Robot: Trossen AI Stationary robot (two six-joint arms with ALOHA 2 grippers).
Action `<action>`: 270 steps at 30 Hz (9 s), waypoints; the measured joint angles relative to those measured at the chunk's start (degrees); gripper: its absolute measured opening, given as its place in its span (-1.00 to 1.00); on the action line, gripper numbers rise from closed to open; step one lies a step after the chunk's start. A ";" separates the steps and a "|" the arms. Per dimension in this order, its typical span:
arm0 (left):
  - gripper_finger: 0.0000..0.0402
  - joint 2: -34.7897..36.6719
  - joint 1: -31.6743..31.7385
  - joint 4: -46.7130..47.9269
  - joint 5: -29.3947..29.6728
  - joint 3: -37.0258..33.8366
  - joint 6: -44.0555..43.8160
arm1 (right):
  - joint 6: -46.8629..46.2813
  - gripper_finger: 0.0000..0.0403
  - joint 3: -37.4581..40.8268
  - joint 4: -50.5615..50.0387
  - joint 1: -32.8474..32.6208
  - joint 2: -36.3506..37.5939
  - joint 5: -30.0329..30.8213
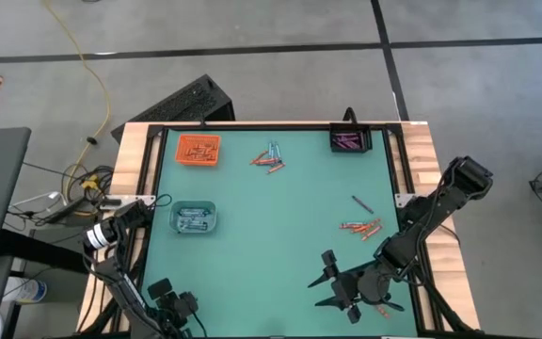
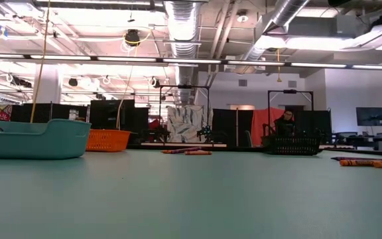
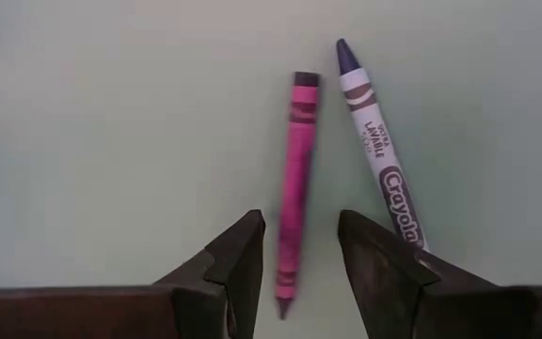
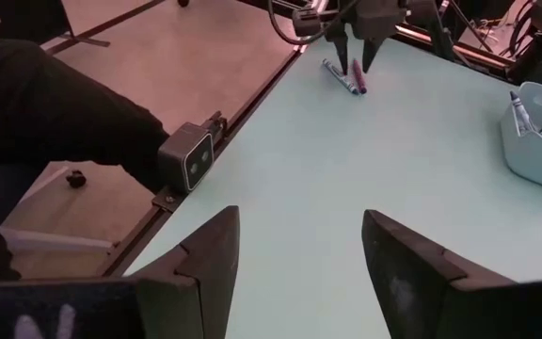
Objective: Sort crayons
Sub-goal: Put the purple crayon into the black basket, then put the blue crayon into the blue bin
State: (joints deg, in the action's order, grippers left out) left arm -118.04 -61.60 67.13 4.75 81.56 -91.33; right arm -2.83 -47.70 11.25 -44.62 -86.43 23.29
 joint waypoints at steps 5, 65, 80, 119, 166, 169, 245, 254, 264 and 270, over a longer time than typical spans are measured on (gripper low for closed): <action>-0.64 0.07 0.01 -0.72 0.16 -0.31 1.75 | 0.02 0.08 0.00 0.02 0.00 0.00 0.21; -0.34 11.18 11.32 -13.65 1.46 -15.62 13.88 | -4.70 0.08 0.00 -5.36 0.35 -0.09 5.11; -0.95 11.32 11.26 -15.87 2.40 -17.77 15.45 | -4.79 0.08 0.00 -5.23 0.37 -0.11 5.16; -1.00 11.19 16.52 -28.76 59.16 14.92 70.58 | 13.71 0.08 0.02 24.26 7.35 -0.15 -4.57; -1.00 11.06 26.84 -69.69 36.44 14.90 108.93 | 26.65 -0.88 0.02 34.70 10.54 -0.15 -8.40; -1.00 11.06 26.84 -69.68 36.04 14.90 108.30 | 27.74 -0.96 0.02 34.70 10.24 -0.15 -8.21; -0.16 11.04 40.41 -80.16 31.43 -17.30 97.59 | 40.40 -0.99 -10.99 -46.85 100.59 -7.38 -12.93; -0.16 11.04 40.39 -79.85 31.41 -17.31 96.95 | 37.30 -0.85 -16.14 -55.13 100.61 -12.68 -11.53; -0.16 11.06 40.39 -77.73 31.39 -17.29 96.70 | 35.90 -0.47 -18.58 -57.58 99.82 -10.64 -11.19; -0.16 11.06 40.39 -76.55 31.37 -17.30 96.17 | 30.90 -0.37 -21.50 -59.86 99.02 -8.57 -9.80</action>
State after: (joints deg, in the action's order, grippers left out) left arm -106.98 -21.21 -9.42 36.12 64.26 4.84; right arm 28.07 -69.20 -48.60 54.40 -95.00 13.49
